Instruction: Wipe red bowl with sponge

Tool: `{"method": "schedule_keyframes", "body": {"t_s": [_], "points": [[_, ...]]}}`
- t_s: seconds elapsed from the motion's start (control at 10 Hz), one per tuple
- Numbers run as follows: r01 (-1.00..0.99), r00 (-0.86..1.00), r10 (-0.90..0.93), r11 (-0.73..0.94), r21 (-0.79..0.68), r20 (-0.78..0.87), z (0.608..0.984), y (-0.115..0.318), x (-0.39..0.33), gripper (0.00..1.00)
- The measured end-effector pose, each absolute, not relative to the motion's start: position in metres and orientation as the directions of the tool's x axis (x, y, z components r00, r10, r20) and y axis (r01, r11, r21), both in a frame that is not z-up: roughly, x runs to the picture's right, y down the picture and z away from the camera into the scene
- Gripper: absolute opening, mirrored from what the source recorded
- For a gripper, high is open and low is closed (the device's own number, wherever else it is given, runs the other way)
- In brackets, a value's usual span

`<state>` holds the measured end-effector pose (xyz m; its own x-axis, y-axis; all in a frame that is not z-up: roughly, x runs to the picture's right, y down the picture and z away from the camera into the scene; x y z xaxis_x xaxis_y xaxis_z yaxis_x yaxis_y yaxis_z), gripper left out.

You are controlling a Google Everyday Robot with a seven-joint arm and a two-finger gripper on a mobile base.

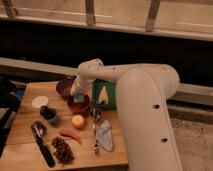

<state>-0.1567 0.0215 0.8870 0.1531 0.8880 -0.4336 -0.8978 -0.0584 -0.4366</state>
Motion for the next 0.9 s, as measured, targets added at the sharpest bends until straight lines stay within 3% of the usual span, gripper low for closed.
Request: {"method": "schedule_keyframes", "body": {"t_s": [0.5, 0.9], "points": [[-0.906, 0.167, 0.865, -0.056, -0.421, -0.474, 0.876, 0.040, -0.148, 0.10], [-0.924, 0.140, 0.878, -0.050, -0.379, -0.457, 0.881, 0.026, -0.139, 0.10]]}}
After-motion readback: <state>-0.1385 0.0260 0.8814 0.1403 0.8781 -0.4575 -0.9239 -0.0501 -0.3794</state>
